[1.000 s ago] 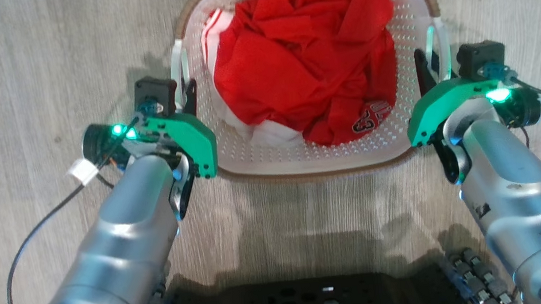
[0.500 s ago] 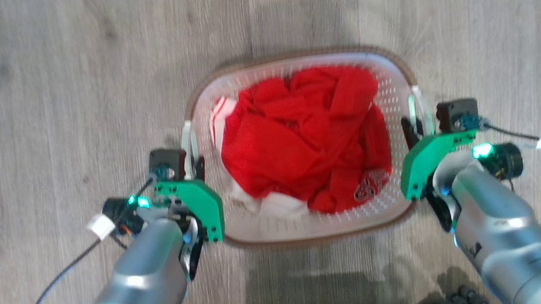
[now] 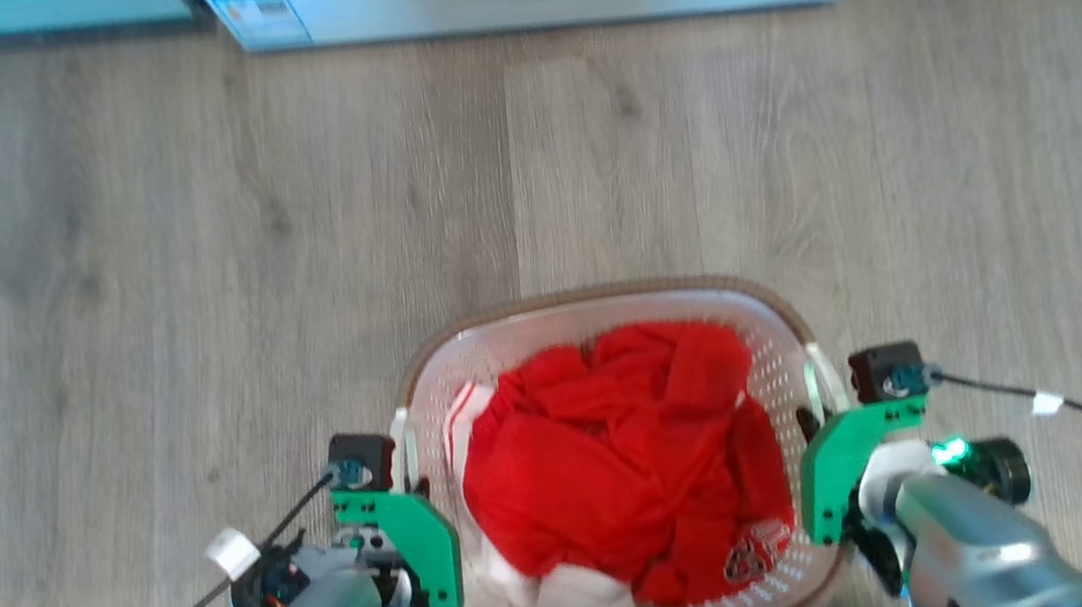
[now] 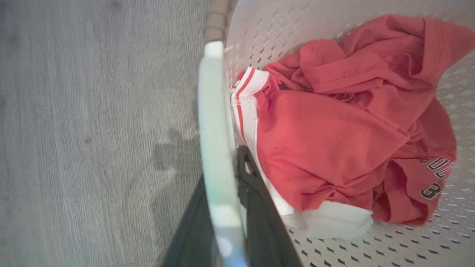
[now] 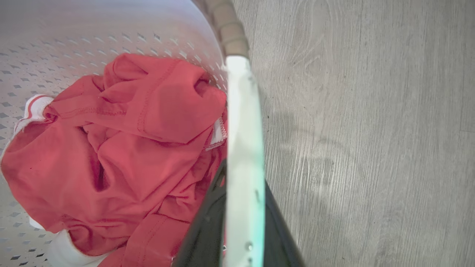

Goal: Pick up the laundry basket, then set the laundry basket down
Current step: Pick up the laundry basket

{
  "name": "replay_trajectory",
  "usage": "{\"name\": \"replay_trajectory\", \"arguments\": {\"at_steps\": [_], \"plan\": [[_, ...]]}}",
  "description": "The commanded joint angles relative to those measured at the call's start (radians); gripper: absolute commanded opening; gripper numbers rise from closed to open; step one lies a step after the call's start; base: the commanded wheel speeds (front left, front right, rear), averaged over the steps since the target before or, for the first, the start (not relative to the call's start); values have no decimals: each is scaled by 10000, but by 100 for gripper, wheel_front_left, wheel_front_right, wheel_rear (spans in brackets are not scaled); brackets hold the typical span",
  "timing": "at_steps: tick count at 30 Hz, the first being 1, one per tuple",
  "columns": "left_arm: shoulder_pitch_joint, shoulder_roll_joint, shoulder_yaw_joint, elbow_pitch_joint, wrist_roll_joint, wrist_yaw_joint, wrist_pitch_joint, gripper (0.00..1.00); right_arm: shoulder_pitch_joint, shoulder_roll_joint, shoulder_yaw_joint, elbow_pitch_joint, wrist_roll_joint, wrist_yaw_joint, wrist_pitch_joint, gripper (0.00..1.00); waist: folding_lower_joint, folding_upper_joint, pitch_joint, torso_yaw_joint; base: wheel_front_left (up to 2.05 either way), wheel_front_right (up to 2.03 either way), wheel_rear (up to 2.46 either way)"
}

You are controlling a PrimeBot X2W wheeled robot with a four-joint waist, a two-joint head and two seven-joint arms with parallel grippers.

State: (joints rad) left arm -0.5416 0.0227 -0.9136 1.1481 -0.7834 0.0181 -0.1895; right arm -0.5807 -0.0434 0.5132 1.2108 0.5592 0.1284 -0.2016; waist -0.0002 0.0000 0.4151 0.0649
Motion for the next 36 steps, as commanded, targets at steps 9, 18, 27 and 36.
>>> {"name": "replay_trajectory", "arguments": {"at_steps": [9,18,27,36], "plan": [[948,275,-673,267,-672,-51,407,0,1095,-68,1521,-73,1191,23,500,0,2,0,-2129,-74,0,0,0],[1443,275,-1197,393,-937,-146,507,0,1426,-68,2217,-29,1962,23,800,0,2,0,-2965,-35,0,0,0],[1751,275,-1667,536,-1070,-142,284,0,1538,-68,2827,157,2618,23,819,0,2,0,-3474,-76,0,0,0],[1898,275,-1937,648,-1156,-79,-274,0,1661,-68,3362,179,3058,23,494,0,2,0,-3664,-225,0,0,0]]}}
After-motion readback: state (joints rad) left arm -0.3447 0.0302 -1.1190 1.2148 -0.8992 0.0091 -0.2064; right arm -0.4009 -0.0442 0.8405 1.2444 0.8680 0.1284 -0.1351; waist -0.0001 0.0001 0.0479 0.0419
